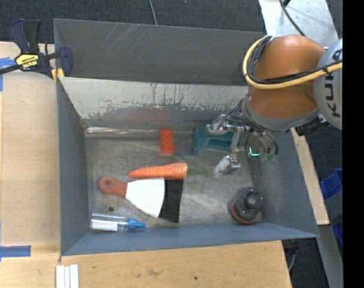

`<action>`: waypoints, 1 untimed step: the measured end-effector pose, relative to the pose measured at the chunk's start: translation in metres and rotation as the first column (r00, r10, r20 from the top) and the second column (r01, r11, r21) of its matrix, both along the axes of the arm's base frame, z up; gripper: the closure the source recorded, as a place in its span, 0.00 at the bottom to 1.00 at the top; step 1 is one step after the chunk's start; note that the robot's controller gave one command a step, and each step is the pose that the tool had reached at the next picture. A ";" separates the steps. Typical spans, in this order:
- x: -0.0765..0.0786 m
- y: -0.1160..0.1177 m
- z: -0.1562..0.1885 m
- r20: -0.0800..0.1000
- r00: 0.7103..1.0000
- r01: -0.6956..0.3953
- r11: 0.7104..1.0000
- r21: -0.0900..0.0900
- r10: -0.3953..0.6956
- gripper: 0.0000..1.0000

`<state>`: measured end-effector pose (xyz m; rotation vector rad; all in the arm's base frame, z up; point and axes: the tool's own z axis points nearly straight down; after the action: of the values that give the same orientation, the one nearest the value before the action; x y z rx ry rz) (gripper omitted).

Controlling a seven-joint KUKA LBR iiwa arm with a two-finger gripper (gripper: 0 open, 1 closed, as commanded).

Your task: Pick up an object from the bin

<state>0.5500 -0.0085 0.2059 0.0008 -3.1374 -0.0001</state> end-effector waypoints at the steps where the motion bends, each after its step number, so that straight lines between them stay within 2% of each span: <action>1: 0.002 0.000 0.004 0.008 1.000 0.000 1.000 0.000 0.000 0.00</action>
Offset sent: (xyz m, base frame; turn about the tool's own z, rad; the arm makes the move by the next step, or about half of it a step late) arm -0.0613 0.0585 -0.0507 0.0566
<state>0.5517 -0.0086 0.2097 0.0007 -3.1453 0.0002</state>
